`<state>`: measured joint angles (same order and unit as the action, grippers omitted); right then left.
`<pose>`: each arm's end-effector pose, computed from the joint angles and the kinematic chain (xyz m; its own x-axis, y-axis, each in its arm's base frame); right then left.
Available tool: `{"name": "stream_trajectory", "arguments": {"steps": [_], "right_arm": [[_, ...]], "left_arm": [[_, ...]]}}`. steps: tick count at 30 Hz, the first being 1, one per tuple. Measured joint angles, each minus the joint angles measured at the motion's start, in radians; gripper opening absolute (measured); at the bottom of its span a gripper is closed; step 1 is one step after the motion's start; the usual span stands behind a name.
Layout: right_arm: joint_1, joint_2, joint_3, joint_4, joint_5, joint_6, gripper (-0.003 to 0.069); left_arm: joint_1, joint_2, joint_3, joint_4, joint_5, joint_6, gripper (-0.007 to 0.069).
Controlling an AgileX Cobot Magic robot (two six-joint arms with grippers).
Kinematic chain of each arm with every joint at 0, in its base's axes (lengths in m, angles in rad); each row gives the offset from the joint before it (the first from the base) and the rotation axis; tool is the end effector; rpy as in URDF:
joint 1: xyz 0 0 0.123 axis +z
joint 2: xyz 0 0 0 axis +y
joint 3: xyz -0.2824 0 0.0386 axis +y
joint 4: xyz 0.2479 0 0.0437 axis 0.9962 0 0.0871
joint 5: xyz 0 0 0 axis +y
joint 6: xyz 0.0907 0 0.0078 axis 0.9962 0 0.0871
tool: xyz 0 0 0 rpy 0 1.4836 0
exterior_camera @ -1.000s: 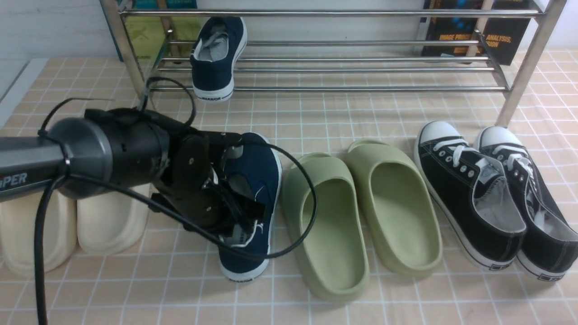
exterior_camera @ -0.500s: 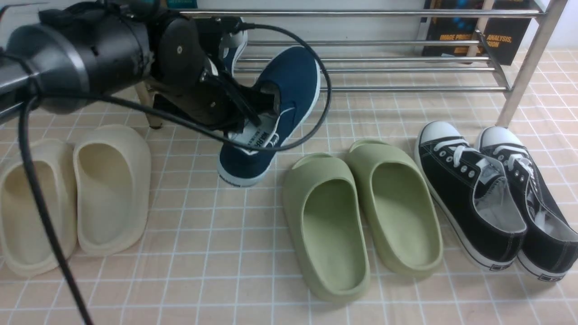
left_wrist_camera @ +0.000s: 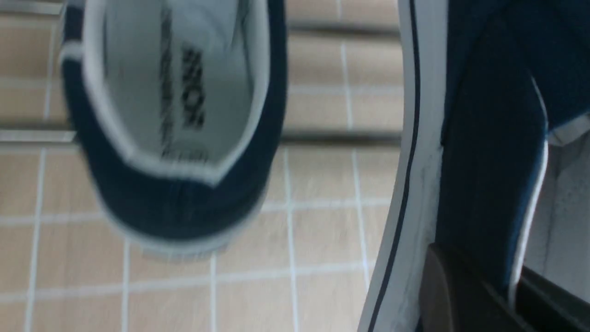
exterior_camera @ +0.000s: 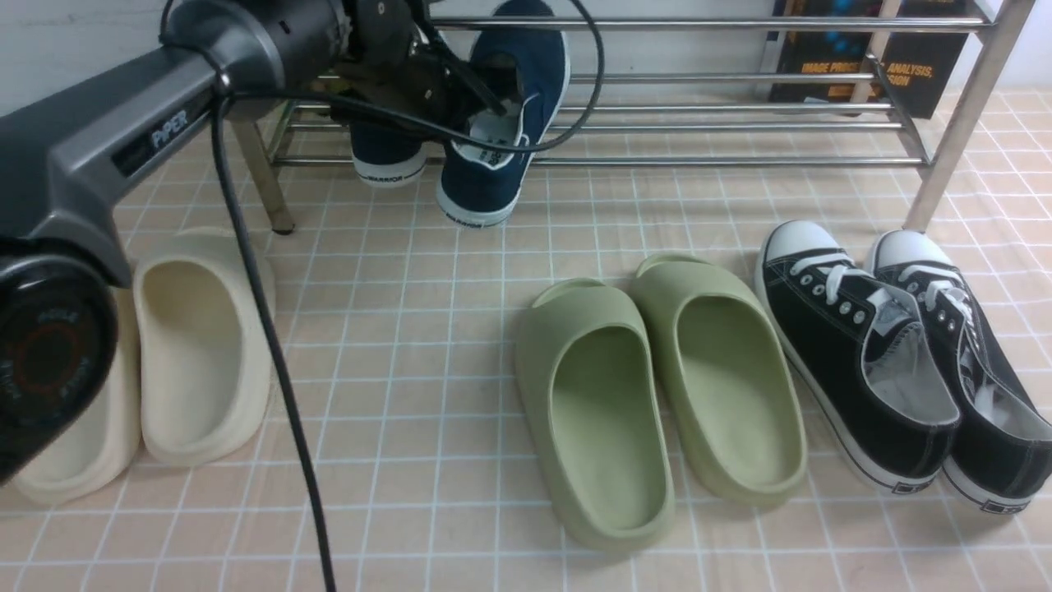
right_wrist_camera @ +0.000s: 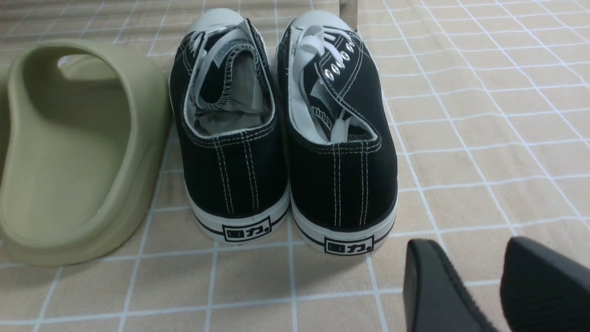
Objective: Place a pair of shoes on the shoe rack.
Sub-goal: Use the left arm to put a shoe into the shoe rack
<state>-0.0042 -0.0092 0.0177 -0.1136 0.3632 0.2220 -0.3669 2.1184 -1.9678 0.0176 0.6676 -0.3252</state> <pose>0.0528 -0.0039 0.1751 -0.2718 0.1165 -0.9553 0.0748 0.9922 0.0998 0.4664 -0.1782 0.2892 -0.7007 -0.0589 -0.7110 0.1433 0.9646 -0.2212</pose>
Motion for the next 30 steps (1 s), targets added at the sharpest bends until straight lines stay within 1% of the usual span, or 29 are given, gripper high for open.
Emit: {"name": "stream_trajectory", "arguments": {"steps": [6,11,13,14,15,16,18,19,20,21,22,24,25,27,30], "right_arm": [[0.0,0.0,0.0,0.0,0.0,0.0,0.024],[0.0,0.0,0.0,0.0,0.0,0.0,0.024],[0.0,0.0,0.0,0.0,0.0,0.0,0.024],[0.0,0.0,0.0,0.0,0.0,0.0,0.024],[0.0,0.0,0.0,0.0,0.0,0.0,0.024],[0.0,0.0,0.0,0.0,0.0,0.0,0.024],[0.0,0.0,0.0,0.0,0.0,0.0,0.024],[0.0,0.0,0.0,0.0,0.0,0.0,0.024],[0.0,0.0,0.0,0.0,0.0,0.0,0.024],[0.0,0.0,0.0,0.0,0.0,0.0,0.024],[0.0,0.0,0.0,0.0,0.0,0.0,0.024],[0.0,0.0,0.0,0.0,0.0,0.0,0.024],[0.0,0.0,0.0,0.0,0.0,0.0,0.024],[0.0,0.0,0.0,0.0,0.0,0.0,0.024],[0.0,0.0,0.0,0.0,0.0,0.0,0.024]], "left_arm": [[0.0,0.108,-0.05,0.026,-0.086,-0.071,0.0043],[0.001,0.127,-0.051,0.095,-0.192,-0.147,0.0117],[0.0,0.126,-0.057,0.118,-0.227,-0.158,0.0164],[0.0,0.126,-0.06,0.126,-0.237,-0.16,0.02],[0.0,0.124,-0.06,0.127,-0.238,-0.162,0.0206],[0.0,0.116,-0.06,0.132,-0.229,-0.162,0.0255],[0.0,0.092,-0.06,0.143,-0.185,-0.16,0.0309],[0.0,0.085,-0.06,0.145,-0.179,-0.159,0.0309],[0.0,0.053,-0.06,0.153,-0.114,-0.144,0.0331],[0.0,0.029,-0.061,0.158,-0.082,-0.131,0.0335],[0.0,0.024,-0.061,0.159,-0.074,-0.127,0.0335],[0.0,-0.041,-0.062,0.162,0.04,-0.058,0.0318],[0.0,-0.065,-0.062,0.16,0.087,-0.032,0.0297],[0.0,-0.096,-0.062,0.151,0.167,0.029,0.0242],[0.0,-0.117,-0.065,0.104,0.294,0.118,0.0132]]}}
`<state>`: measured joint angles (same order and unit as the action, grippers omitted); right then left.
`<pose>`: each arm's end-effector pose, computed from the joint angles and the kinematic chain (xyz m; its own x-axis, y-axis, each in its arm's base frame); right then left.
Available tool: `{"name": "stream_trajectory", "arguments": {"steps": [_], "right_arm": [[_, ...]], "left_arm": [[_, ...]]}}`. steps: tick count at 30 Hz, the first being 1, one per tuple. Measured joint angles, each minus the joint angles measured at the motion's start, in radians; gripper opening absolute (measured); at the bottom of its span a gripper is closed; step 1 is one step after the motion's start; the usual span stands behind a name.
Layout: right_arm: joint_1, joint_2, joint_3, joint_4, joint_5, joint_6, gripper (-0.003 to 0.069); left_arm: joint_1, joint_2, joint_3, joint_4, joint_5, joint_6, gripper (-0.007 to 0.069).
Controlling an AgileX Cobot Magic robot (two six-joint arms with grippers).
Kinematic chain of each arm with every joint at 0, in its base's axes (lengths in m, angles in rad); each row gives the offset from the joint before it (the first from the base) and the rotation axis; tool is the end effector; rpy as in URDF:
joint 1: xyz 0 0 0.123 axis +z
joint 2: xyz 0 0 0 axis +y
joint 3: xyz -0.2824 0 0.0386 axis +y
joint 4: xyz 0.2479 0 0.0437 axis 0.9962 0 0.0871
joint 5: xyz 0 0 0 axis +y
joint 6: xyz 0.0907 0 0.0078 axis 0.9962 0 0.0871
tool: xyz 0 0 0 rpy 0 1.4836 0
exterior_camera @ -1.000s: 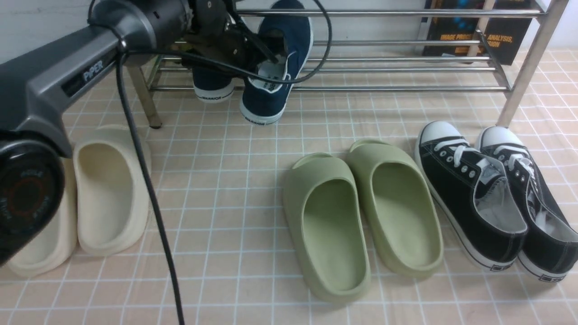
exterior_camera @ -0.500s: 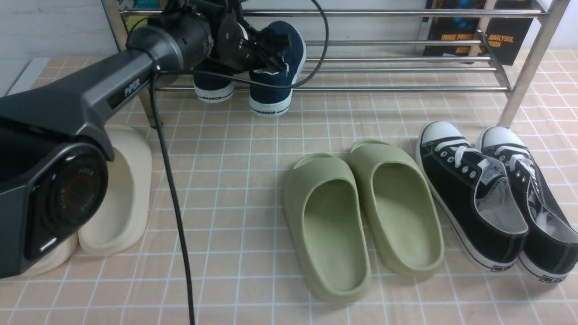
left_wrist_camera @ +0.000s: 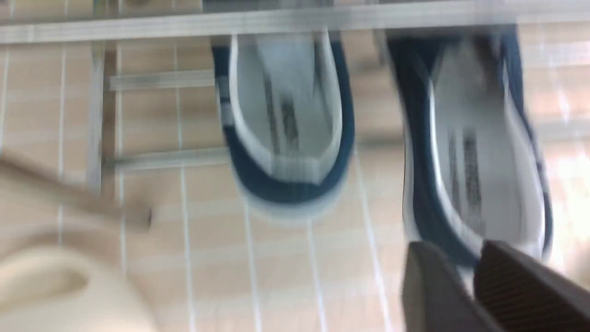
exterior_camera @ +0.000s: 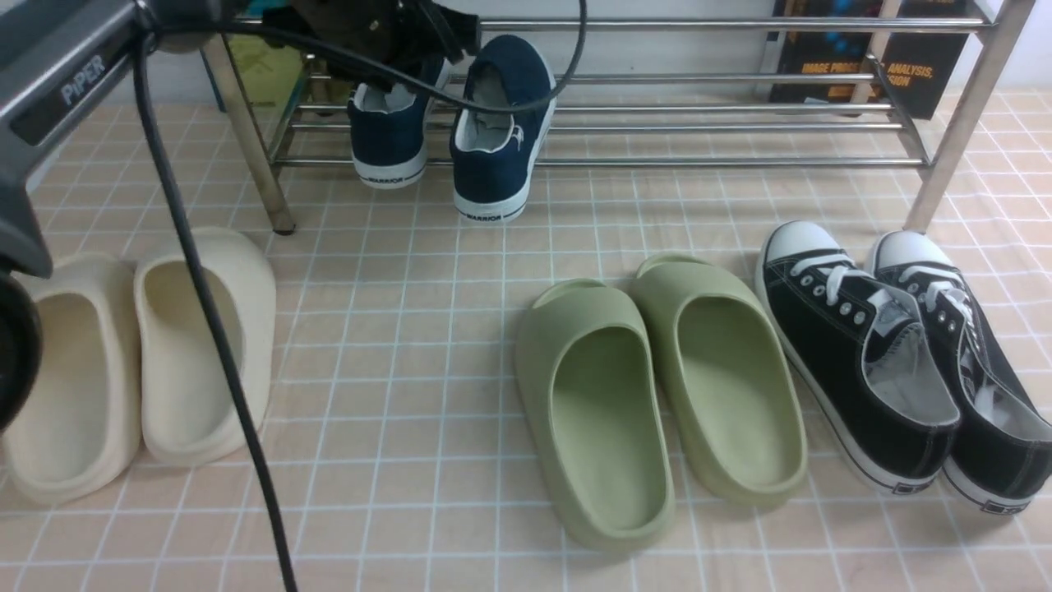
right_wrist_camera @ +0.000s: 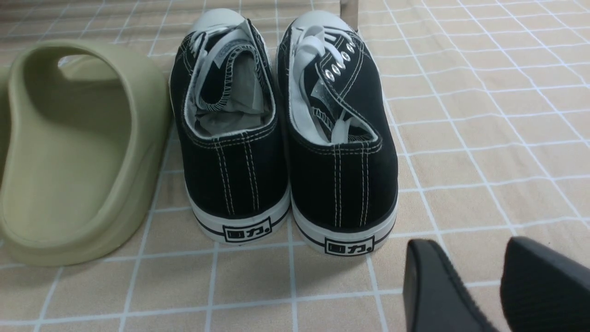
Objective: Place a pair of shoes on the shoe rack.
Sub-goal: Use the left arm to put a shoe into the shoe rack
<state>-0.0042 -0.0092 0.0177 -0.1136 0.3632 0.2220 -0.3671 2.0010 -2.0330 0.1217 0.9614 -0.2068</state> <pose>0.0528 -0.0039 0.1751 -0.2718 0.1165 -0.9553 0.0748 0.9922 0.0998 0.4323 -0.1565 0.3477 -0.7280 0.1344 -0.6723 0.1975 0.9801 -0.0179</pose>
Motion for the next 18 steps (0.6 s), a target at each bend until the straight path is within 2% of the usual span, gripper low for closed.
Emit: {"name": "stream_trajectory", "arguments": {"steps": [2,5,10,18], "right_arm": [[0.0,0.0,0.0,0.0,0.0,0.0,0.024],[0.0,0.0,0.0,0.0,0.0,0.0,0.024],[0.0,0.0,0.0,0.0,0.0,0.0,0.024],[0.0,0.0,0.0,0.0,0.0,0.0,0.024]], "left_arm": [[0.0,0.003,0.017,-0.07,0.049,0.059,0.0051],[0.0,0.028,0.065,-0.179,0.045,0.125,0.0004],[0.0,0.108,0.106,-0.305,-0.002,0.189,0.0002],[-0.002,0.186,0.101,-0.309,-0.206,0.199,0.0002]]}}
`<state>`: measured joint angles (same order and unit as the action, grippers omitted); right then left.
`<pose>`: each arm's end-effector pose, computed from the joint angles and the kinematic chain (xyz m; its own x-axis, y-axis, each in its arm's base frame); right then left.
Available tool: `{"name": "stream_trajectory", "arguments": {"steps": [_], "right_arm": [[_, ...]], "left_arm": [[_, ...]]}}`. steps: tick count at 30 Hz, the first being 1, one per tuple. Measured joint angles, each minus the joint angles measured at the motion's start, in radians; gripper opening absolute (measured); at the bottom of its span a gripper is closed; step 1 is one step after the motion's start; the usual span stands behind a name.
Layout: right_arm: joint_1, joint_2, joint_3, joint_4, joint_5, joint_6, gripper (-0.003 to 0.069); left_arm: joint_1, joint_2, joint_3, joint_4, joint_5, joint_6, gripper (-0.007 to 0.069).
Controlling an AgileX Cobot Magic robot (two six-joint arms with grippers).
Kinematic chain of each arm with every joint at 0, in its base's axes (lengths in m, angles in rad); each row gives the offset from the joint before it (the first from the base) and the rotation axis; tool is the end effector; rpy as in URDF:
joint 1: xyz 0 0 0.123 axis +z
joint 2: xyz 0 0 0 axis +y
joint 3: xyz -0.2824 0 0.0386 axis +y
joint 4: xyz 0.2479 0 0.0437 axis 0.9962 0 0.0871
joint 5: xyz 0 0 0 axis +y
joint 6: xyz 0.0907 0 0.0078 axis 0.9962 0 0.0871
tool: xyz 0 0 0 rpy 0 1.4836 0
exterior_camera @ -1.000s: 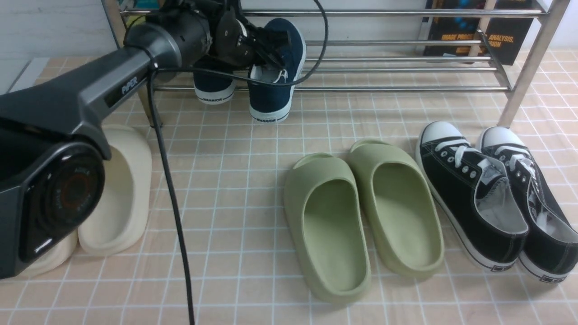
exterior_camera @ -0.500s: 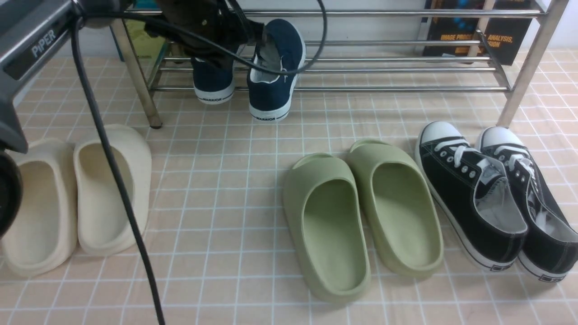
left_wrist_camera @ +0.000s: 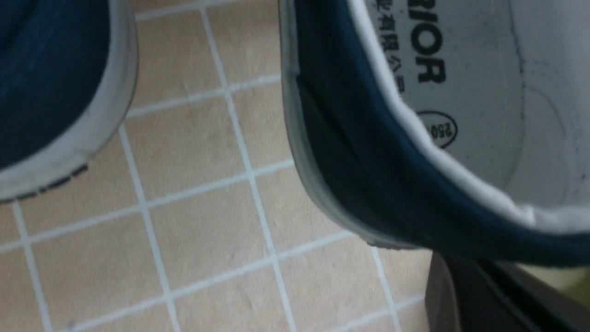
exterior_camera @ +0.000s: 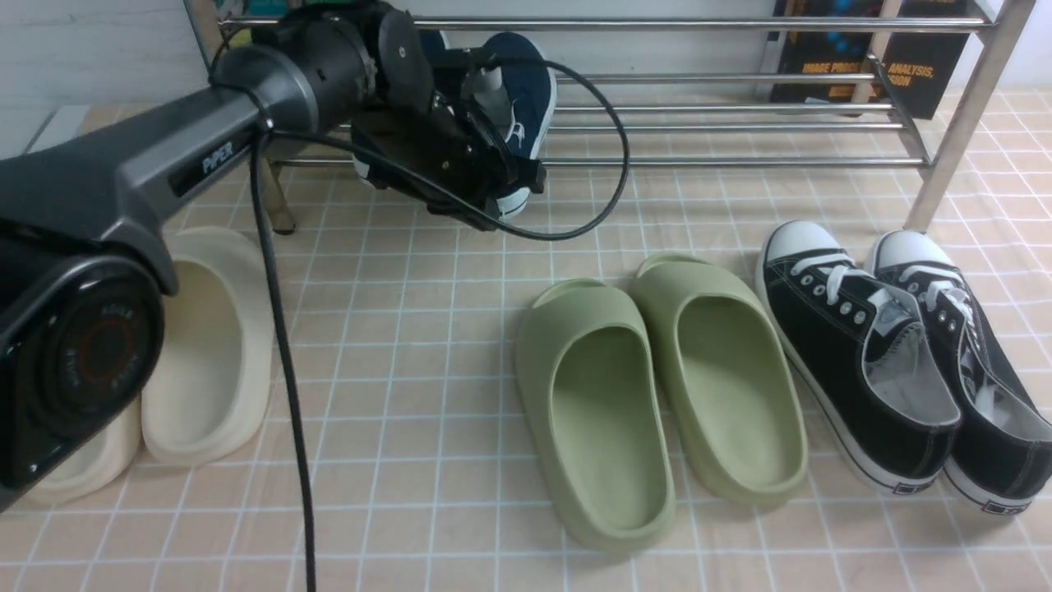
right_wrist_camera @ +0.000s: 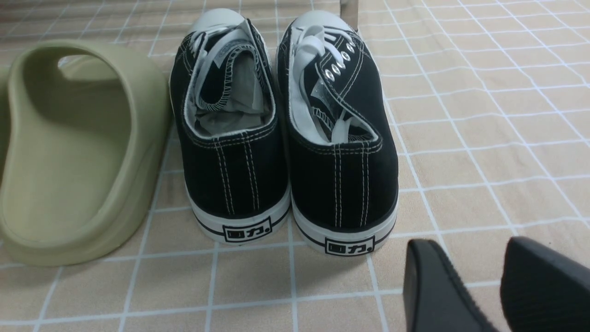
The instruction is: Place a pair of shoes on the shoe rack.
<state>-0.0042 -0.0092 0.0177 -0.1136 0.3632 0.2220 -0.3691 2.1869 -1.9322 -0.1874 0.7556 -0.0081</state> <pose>0.0528 -0.0039 0.1751 -0.2718 0.1165 -0.9553 0.0748 0.9922 0.0998 0.4627 -0.1915 0.2394 -0.7933 0.1530 -0.5893 0.3191 0.9288 -0.1885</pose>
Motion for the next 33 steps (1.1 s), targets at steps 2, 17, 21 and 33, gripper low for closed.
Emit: {"name": "stream_trajectory", "arguments": {"steps": [2,17,21,33], "right_arm": [[0.0,0.0,0.0,0.0,0.0,0.0,0.024],[0.0,0.0,0.0,0.0,0.0,0.0,0.024],[0.0,0.0,0.0,0.0,0.0,0.0,0.024],[0.0,0.0,0.0,0.0,0.0,0.0,0.024]], "left_arm": [[-0.002,0.007,-0.02,0.0,-0.05,-0.021,0.0002],[-0.003,0.002,-0.105,0.123,-0.03,-0.054,0.0004],[-0.003,-0.152,-0.105,0.245,0.055,-0.054,0.0007],[-0.003,-0.788,-0.001,0.414,0.321,-0.056,0.0019]]}}
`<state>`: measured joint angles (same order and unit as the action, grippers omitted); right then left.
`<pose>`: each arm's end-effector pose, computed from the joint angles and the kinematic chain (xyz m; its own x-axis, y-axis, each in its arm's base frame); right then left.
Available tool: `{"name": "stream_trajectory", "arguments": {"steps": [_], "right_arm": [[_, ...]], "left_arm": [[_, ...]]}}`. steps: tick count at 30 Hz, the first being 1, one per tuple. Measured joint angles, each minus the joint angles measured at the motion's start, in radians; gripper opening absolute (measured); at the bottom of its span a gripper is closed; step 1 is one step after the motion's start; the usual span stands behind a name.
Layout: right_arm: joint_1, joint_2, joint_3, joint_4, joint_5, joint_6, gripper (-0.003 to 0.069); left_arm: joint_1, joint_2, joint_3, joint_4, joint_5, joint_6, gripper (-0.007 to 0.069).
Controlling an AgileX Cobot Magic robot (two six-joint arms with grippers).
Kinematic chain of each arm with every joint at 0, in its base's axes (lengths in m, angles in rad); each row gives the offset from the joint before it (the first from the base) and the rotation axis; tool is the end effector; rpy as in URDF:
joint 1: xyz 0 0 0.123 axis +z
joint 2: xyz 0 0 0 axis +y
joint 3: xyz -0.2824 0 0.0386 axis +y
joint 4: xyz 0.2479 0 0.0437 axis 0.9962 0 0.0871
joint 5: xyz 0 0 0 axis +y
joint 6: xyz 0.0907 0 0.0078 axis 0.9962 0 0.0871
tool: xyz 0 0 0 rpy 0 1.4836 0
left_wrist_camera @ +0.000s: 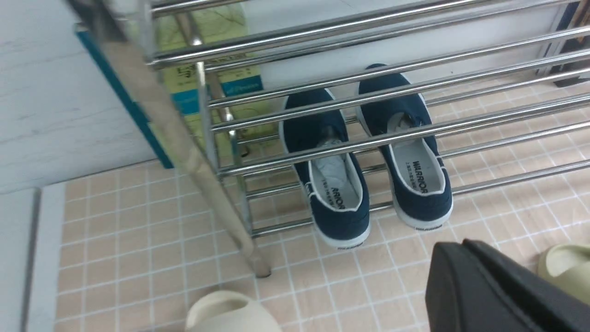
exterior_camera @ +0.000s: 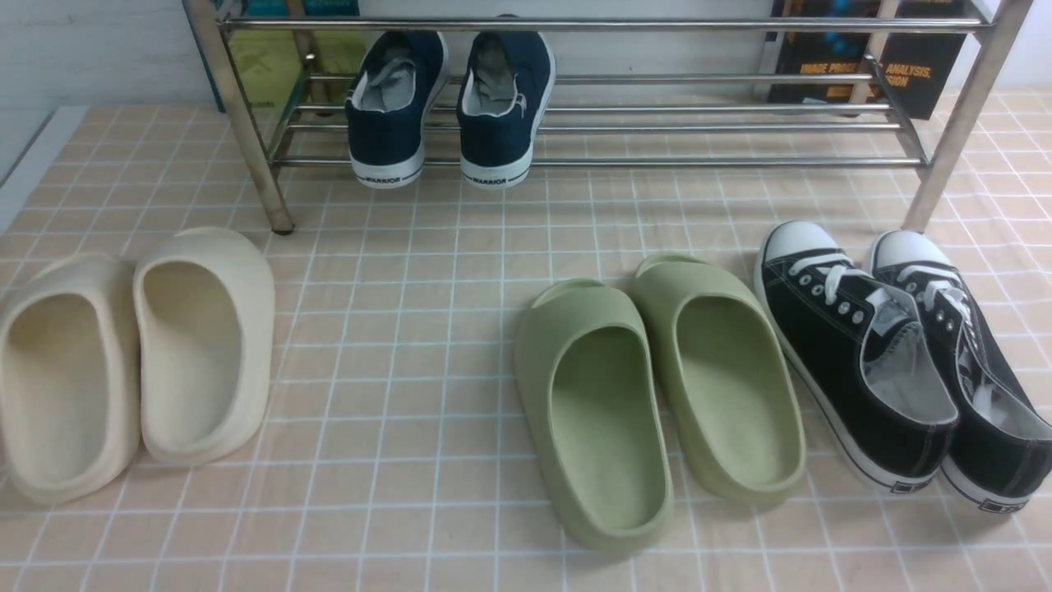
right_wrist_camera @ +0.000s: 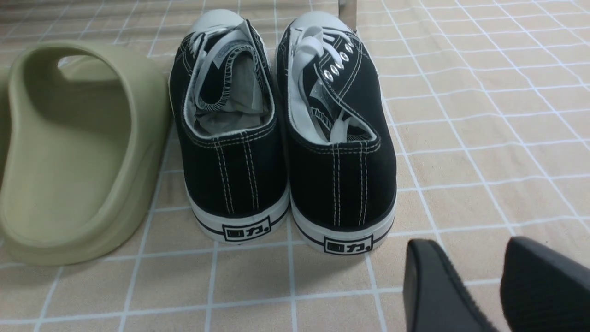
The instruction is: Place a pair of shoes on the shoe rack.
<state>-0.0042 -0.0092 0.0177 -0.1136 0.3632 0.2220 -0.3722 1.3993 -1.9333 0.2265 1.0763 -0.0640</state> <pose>0.0528 -0.0039 0.1751 -0.2718 0.1165 -0.9553 0.0748 0.9922 0.0998 0.2501 -0.0783 0.5332 -0.3914 0.2001 -0.8982 0.2080 0.9701 0.1254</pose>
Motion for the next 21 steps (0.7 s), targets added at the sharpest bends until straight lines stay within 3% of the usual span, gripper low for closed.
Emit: {"name": "stream_trajectory", "arguments": {"steps": [14,21], "right_arm": [[0.0,0.0,0.0,0.0,0.0,0.0,0.024],[0.0,0.0,0.0,0.0,0.0,0.0,0.024]], "left_arm": [[0.0,-0.692,0.906,0.1,-0.093,-0.251,0.0023],[0.0,-0.864,1.069,0.1,-0.111,-0.268,0.0025]]}}
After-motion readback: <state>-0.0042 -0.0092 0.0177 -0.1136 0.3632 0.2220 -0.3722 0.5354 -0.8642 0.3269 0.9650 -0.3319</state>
